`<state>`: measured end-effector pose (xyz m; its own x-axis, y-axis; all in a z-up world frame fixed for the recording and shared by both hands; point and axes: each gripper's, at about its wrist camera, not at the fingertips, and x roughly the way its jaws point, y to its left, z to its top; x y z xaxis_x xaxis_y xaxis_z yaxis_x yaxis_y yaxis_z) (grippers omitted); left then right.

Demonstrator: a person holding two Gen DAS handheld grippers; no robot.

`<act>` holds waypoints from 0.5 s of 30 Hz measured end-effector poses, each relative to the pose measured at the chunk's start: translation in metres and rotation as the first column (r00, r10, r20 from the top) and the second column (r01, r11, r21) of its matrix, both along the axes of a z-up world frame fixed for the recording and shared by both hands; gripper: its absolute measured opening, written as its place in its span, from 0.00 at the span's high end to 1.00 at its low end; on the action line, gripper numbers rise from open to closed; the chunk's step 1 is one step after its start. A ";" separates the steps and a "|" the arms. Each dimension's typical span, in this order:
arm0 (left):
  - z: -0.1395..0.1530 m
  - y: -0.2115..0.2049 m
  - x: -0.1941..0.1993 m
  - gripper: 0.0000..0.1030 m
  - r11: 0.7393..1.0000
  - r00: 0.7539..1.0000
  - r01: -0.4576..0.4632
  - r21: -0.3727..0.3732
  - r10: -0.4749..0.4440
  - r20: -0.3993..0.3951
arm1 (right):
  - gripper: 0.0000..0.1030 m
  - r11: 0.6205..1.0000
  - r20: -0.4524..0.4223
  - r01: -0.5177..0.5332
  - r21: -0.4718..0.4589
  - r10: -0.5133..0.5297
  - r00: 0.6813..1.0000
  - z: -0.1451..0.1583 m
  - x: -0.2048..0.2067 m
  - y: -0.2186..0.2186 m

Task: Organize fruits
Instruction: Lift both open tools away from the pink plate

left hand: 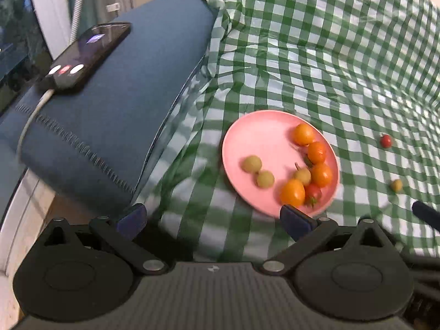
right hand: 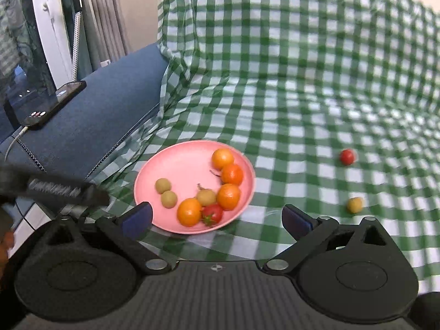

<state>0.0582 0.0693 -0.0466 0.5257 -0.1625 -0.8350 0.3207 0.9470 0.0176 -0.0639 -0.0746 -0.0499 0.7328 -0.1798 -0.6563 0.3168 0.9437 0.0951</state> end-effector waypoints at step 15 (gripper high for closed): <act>0.064 0.033 -0.095 0.00 0.999 0.972 0.027 -0.043 -0.016 0.235 | 0.01 0.989 0.180 0.018 -0.148 0.009 0.984 0.059 -0.075 0.066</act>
<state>-0.0371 0.1023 0.0173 0.7021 -0.2108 -0.6802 0.3327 0.9416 0.0517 -0.1388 -0.0083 0.0092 0.8353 -0.2687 -0.4796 0.3114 0.9502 0.0101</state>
